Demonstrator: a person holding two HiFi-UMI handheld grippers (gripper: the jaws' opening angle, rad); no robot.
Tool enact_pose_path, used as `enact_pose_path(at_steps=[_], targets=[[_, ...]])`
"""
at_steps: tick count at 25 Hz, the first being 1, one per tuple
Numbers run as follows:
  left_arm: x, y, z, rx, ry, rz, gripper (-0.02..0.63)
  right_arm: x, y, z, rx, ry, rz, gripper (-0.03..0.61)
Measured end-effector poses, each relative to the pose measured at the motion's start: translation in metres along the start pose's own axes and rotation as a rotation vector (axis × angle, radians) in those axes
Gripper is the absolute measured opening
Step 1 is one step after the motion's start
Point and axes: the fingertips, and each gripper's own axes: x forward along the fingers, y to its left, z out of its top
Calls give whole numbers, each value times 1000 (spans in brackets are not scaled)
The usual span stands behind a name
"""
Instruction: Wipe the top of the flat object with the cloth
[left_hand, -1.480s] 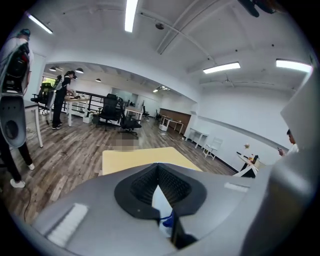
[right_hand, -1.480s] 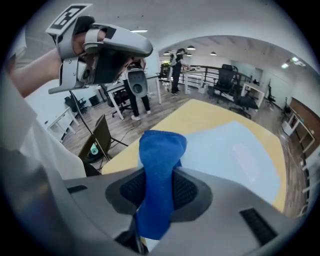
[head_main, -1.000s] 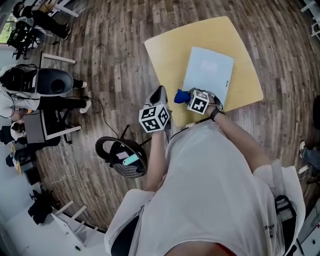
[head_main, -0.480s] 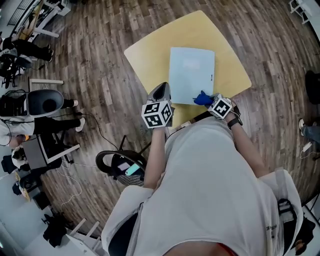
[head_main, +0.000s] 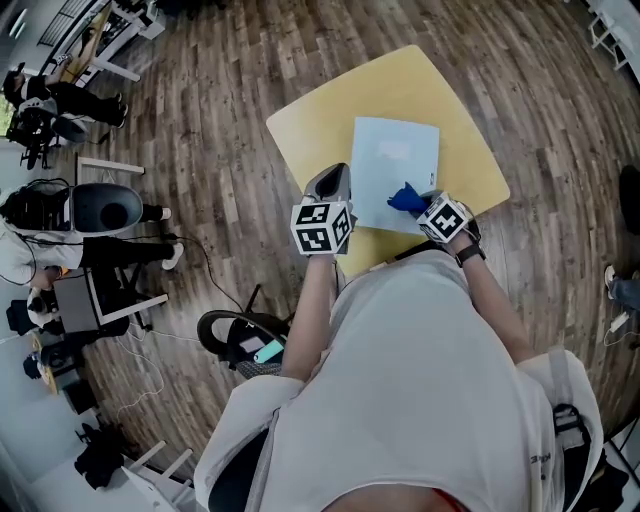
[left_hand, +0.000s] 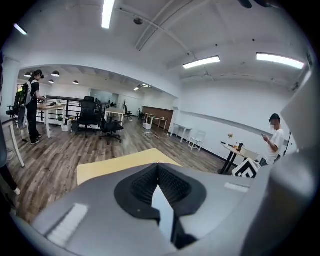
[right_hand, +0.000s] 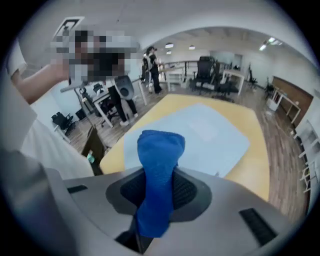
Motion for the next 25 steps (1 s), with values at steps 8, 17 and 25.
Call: enact_pose_path(at_steps=[8,17,25], targets=[[-19,11,112,132,-219,99,5,-125,-54,193,-15,-558,-291,104],[-49,-19,190,209,-416,128,5,-226,-55,264,1,-866,-376,95],[-49,-26,194,213,-420,136,6,-237,-55,262,4,-880,-384,94]])
